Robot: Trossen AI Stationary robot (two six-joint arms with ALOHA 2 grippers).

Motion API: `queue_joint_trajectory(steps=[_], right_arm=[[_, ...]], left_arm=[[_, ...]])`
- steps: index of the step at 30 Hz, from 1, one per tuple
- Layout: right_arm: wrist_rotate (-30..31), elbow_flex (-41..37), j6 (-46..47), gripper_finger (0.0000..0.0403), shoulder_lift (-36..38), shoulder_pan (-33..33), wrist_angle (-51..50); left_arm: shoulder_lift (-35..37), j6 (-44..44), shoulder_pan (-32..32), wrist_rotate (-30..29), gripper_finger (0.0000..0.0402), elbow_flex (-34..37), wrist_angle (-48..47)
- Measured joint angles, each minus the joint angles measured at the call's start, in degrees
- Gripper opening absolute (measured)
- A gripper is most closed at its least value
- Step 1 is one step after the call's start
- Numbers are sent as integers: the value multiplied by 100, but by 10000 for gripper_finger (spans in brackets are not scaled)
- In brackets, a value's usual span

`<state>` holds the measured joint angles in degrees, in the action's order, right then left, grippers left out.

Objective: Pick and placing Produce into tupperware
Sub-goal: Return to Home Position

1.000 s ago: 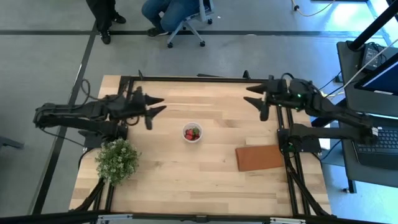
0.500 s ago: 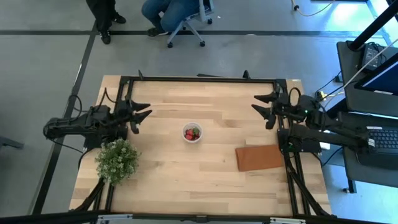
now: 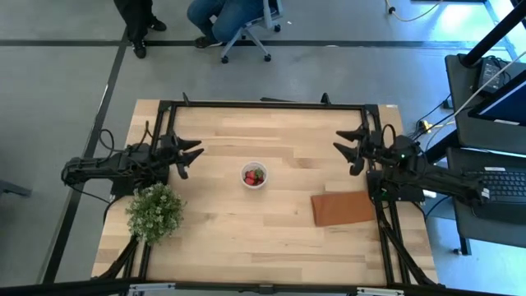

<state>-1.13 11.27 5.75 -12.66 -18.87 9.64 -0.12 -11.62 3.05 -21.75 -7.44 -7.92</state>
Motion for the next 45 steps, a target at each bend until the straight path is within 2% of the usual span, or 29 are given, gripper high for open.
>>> queue_joint_trajectory(steps=[11, 24, 28, 40, 45], right_arm=[[2, -1091, 130, 223, 322, 0, 1352], [0, -1083, -48, 223, 349, -2, 996], [0, -1083, 178, 223, 347, -2, 743], [0, -1080, 129, 223, 348, -2, 664], [0, -1078, 144, 223, 605, 0, 134]], left_arm=[[-2, 597, 0, -208, 153, 0, -16], [-2, 610, 0, -206, 153, 0, -16], [-2, 610, 0, -204, 153, 0, -18], [-2, 608, 0, -202, 153, 0, -17], [-2, 608, 0, -200, 153, 0, -16]])
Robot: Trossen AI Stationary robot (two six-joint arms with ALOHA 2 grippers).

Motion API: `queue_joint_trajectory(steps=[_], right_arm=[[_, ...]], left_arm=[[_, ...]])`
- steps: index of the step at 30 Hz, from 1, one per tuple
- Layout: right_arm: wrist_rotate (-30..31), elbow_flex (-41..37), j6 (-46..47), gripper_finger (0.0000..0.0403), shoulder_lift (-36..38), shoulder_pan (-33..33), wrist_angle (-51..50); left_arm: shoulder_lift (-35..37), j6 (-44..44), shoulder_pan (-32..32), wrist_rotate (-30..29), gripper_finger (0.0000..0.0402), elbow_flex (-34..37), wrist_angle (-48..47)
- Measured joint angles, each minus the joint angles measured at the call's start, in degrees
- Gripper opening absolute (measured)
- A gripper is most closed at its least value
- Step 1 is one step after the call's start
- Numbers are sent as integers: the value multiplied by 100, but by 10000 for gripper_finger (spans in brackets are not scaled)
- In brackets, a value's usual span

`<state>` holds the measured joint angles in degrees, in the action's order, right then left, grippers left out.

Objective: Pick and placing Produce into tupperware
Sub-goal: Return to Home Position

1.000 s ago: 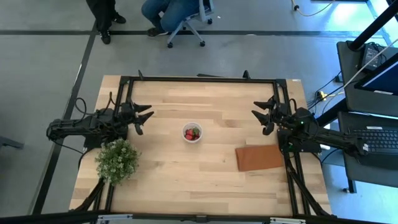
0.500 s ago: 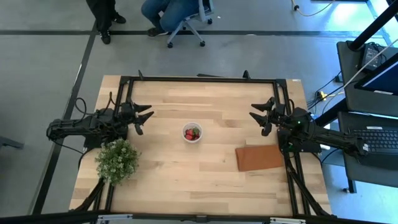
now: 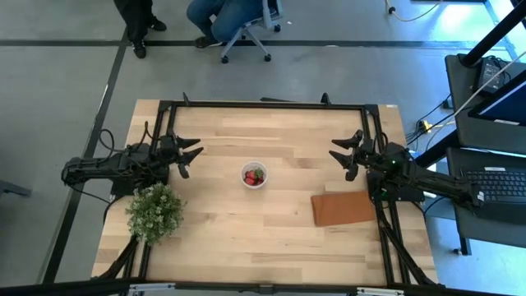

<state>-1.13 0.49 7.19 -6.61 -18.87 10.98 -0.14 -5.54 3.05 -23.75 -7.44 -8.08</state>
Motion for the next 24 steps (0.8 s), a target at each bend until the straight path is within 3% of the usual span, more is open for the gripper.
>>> queue_joint_trajectory(steps=[5, 24], right_arm=[[16, 2, -17, 223, 576, 0, -1027], [-2, 9, -451, 223, 654, -2, -1031]], left_arm=[[0, 0, 0, 0, 153, 0, -2], [0, -2, -2, 7, 153, 0, 0]])
